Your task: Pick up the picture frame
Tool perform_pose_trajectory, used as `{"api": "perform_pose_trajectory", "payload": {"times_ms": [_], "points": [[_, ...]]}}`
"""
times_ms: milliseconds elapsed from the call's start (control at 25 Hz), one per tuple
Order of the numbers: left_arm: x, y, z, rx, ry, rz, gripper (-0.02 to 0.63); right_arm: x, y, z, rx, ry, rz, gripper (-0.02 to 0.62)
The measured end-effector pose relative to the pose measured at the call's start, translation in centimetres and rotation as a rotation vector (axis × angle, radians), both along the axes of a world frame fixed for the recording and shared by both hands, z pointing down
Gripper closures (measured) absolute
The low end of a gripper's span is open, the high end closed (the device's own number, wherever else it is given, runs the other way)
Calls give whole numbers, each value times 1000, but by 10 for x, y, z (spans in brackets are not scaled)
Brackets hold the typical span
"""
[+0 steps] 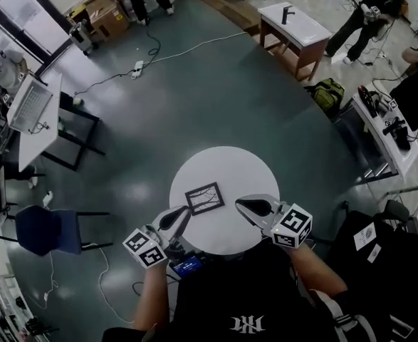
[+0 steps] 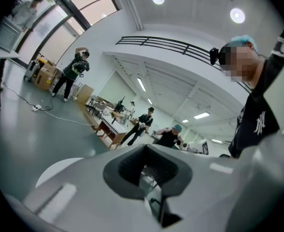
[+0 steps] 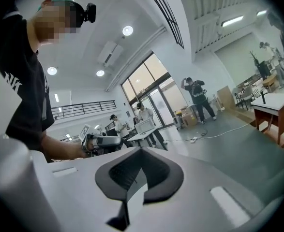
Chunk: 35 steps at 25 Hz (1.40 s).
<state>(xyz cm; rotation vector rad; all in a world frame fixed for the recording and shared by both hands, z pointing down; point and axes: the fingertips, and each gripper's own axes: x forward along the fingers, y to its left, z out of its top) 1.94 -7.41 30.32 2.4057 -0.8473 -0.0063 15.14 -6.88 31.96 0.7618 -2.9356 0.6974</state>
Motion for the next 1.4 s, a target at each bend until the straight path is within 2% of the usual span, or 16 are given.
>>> {"api": "perform_pose_trajectory", "payload": {"times_ms": [120,280,400,600,680,760,840,1000,1200,1400], "points": [[6,-14,10,-9,-21,-73,603,6,-19,20,-24,1,-80,594],[-12,-13,39,-81,-97,-193,603,-5,-32,53,-120,4,-160,594],[-38,-10,59,-146,-119,-270,603,-25,-38,73,-181,30,-216,594],[-102,-15,108,-277,-81,-346,603,-80,-55,125,-311,124,-244,591],[-104,-13,143,-334,-66,-323,601,-83,-53,154,-380,152,-240,581],[-100,-15,181,-386,-70,-264,601,-77,-53,181,-427,172,-214,570],[-98,-22,215,-431,-72,-212,562,-73,-58,205,-464,181,-173,544],[-99,-33,258,-457,-84,-149,538,-67,-69,247,-516,185,-81,529],[-107,-33,295,-501,-83,-139,505,-71,-72,281,-553,195,-26,490],[-109,-37,324,-513,-120,-130,471,-78,-71,306,-566,225,-16,466]]}}
